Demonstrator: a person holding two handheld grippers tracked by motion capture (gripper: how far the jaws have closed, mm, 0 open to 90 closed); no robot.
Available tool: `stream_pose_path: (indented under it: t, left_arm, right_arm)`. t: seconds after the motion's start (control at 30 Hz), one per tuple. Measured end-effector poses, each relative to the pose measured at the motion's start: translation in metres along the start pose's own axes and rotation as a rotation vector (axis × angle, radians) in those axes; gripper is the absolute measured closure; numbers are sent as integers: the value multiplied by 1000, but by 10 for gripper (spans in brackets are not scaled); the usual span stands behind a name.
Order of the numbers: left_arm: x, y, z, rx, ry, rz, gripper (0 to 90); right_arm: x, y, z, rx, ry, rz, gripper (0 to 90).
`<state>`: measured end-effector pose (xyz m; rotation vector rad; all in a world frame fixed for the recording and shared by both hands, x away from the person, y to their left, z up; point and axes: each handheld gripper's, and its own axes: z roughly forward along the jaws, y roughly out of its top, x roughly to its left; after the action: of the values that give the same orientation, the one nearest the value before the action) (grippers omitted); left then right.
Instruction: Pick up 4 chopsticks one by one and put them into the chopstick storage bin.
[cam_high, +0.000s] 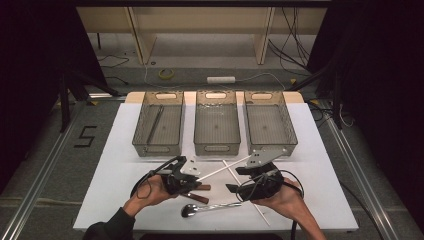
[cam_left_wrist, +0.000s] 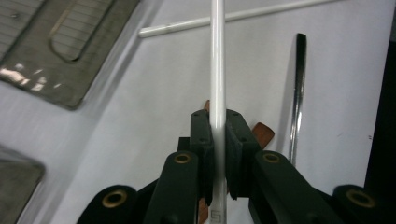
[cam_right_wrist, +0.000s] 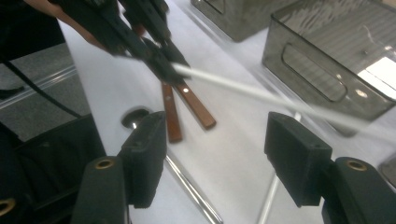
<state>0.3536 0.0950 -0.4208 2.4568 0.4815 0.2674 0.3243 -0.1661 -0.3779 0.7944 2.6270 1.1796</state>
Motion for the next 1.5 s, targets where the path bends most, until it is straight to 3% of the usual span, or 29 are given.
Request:
stream_pose_path:
  t: [0.13,0.47,0.7,0.83,1.2,1.5]
  left_arm:
    - [7,-1,-6,-14,18,-61,828]
    - [22,-6,-20,-47,88,-167,828]
    - [36,-13,-35,-72,142,-235,829]
    - [43,-17,-42,-88,164,-268,829]
    - [60,-26,-54,-101,214,-348,829]
    - [83,-32,-66,-123,250,-419,829]
  right_arm:
    - [-4,-7,4,9,-8,24,389]
    - [-14,-25,9,72,-52,78,375]
    - [-22,-31,13,143,-104,126,363]
    - [-26,-32,18,221,-123,160,364]
    - [-34,-31,36,368,-131,166,423]
    - [-39,-30,43,402,-128,178,441]
